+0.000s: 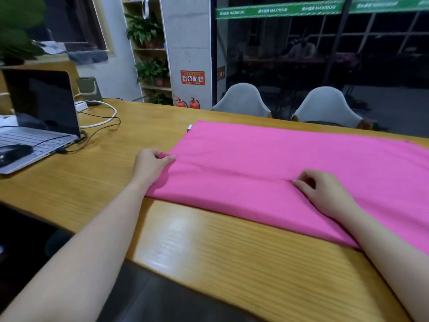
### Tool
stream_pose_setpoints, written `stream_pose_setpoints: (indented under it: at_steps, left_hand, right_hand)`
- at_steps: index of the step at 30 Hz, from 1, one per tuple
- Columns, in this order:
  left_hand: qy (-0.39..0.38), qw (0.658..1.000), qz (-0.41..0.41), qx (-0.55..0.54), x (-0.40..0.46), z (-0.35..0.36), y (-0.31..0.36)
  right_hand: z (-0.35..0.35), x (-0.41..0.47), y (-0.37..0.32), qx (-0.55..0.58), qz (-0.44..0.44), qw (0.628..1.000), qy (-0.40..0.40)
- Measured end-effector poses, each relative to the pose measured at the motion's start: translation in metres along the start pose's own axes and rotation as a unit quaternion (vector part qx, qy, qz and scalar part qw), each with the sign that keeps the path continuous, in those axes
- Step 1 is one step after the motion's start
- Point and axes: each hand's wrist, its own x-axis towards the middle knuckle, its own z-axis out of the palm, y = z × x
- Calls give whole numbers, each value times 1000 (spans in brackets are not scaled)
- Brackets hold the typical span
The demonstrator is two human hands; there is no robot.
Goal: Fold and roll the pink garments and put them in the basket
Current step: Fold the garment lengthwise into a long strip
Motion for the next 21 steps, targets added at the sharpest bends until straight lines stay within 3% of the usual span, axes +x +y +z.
stream_pose_setpoints:
  at_steps: [13, 21]
  left_hand:
    - [21, 999, 7, 26, -81, -49, -5]
    - [33, 999, -5, 13, -84, -73, 11]
  right_hand:
    - [-24, -85, -32, 14, 5, 1000, -4]
    - [-50, -84, -55, -7, -62, 997, 50]
